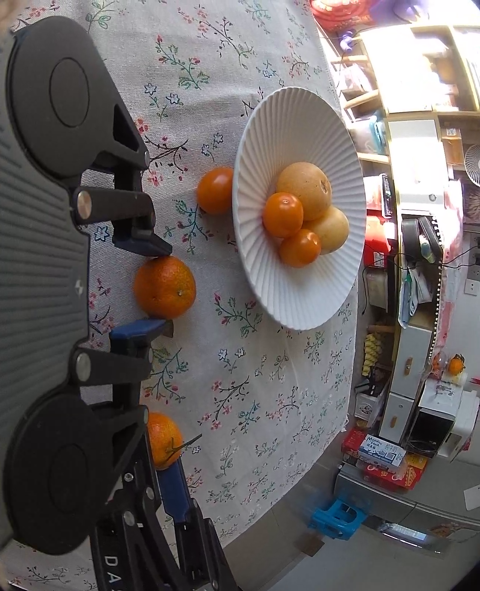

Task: Organize fruits
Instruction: 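Lift both held tangerines and carry them over the white plate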

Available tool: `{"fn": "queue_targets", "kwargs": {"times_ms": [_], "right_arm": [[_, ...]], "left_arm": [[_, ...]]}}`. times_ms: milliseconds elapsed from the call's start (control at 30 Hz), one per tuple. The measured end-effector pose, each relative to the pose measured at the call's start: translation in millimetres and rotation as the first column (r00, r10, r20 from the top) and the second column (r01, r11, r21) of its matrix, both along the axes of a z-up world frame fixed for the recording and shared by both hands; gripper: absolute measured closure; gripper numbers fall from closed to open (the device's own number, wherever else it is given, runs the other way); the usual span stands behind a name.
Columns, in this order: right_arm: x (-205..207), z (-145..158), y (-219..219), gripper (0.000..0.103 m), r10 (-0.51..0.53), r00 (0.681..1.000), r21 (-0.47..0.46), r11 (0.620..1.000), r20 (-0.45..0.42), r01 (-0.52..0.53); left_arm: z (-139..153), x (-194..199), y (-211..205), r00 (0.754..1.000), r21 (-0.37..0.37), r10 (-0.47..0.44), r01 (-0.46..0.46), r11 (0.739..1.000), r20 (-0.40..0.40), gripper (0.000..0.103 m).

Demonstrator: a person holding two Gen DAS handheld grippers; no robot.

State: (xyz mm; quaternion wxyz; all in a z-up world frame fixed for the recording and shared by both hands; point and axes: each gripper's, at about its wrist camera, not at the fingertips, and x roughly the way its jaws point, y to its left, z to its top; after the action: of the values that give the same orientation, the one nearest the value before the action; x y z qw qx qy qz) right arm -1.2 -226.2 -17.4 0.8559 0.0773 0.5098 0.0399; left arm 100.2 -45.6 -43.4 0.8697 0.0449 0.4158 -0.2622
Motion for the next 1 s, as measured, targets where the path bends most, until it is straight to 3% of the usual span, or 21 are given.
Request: {"fn": "queue_targets", "kwargs": {"times_ms": [667, 1000], "right_arm": [[16, 11, -7, 0.070, -0.044, 0.998, 0.012, 0.999, 0.045, 0.043], [38, 36, 8, 0.070, -0.049, 0.992, 0.006, 0.999, 0.114, 0.048]], "left_arm": [[24, -7, 16, 0.999, -0.050, 0.023, -0.021, 0.998, 0.027, 0.071], [39, -4, 27, 0.997, -0.095, 0.050, -0.045, 0.995, 0.053, 0.071]]}}
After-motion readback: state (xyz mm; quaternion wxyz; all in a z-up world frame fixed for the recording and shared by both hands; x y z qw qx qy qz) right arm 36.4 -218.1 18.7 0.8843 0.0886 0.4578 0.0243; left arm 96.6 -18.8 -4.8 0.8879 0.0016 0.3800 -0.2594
